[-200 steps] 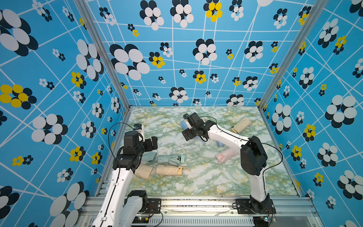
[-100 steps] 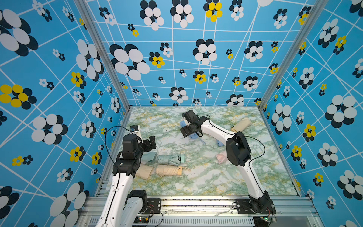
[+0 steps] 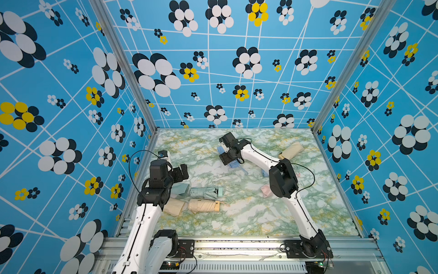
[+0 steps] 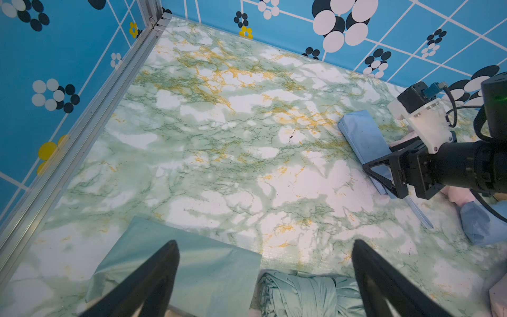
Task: Take umbrellas out of sleeves
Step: Move the umbrella to the center of the board.
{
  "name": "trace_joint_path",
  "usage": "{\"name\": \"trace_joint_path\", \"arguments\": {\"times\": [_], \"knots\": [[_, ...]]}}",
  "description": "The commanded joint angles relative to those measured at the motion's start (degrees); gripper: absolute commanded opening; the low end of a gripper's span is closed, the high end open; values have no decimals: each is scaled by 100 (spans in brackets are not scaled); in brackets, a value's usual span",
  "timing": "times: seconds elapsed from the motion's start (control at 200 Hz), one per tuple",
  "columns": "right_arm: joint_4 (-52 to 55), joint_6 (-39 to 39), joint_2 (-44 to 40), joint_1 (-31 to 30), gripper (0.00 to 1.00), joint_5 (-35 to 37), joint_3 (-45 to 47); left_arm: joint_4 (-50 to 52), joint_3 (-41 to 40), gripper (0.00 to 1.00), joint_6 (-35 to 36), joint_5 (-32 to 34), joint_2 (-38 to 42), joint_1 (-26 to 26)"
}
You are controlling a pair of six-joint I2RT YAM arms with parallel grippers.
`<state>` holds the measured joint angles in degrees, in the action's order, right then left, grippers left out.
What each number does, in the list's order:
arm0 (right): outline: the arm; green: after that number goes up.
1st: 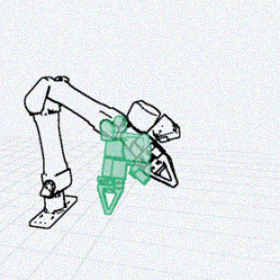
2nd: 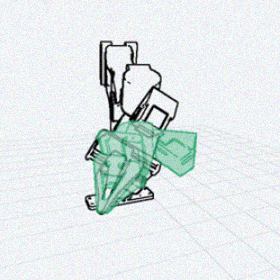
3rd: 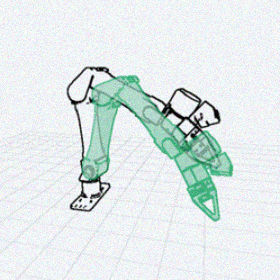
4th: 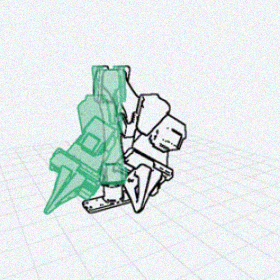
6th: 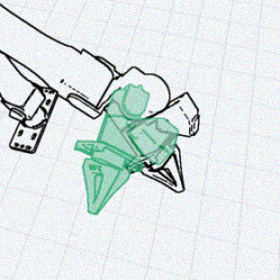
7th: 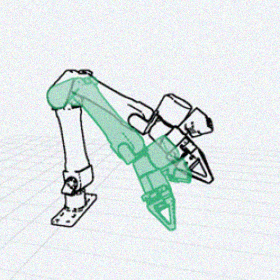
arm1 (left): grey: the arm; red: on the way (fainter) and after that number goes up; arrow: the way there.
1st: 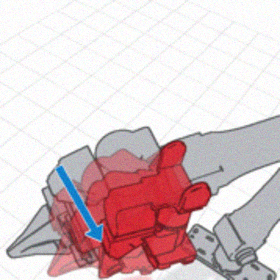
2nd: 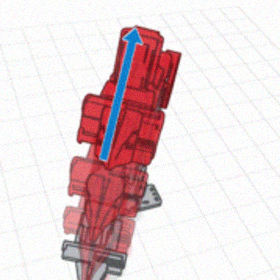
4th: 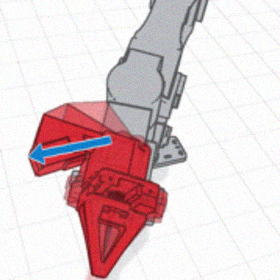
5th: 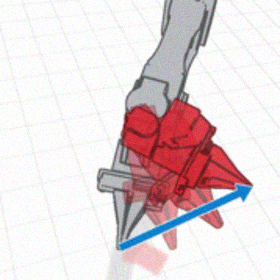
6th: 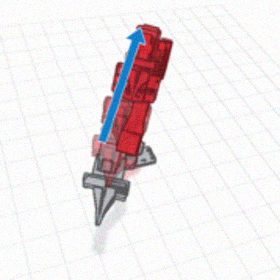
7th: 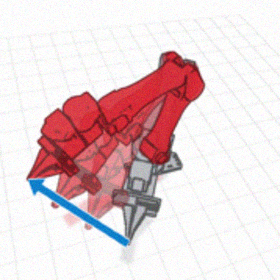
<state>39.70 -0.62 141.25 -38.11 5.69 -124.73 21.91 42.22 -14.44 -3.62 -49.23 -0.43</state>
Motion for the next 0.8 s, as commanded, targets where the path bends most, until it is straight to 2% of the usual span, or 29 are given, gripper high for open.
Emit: {"name": "trace_joint_path", "arguments": {"times": [0.0, 0.315, 0.46, 0.495, 0.65, 0.795], "knots": [[231, 84, 173, 80, 82, 36, -104, 91, 172, 99, -49, 3, -23, -45], [292, 137, 265, 154, 82, -2, -172, 100, 173, 99, -1, -59, -25, -45], [472, 222, 414, 176, 79, -33, -324, 116, 181, 99, 9, -93, -25, -45], [510, 252, 445, 172, 76, -42, -356, 120, 182, 99, 18, -103, -25, -45], [534, 382, 432, 173, 53, -162, -331, 125, 173, 99, 25, -119, -16, -45], [387, 737, 287, 155, 38, -306, -95, 166, 188, 99, 35, -85, -36, -45]]}}
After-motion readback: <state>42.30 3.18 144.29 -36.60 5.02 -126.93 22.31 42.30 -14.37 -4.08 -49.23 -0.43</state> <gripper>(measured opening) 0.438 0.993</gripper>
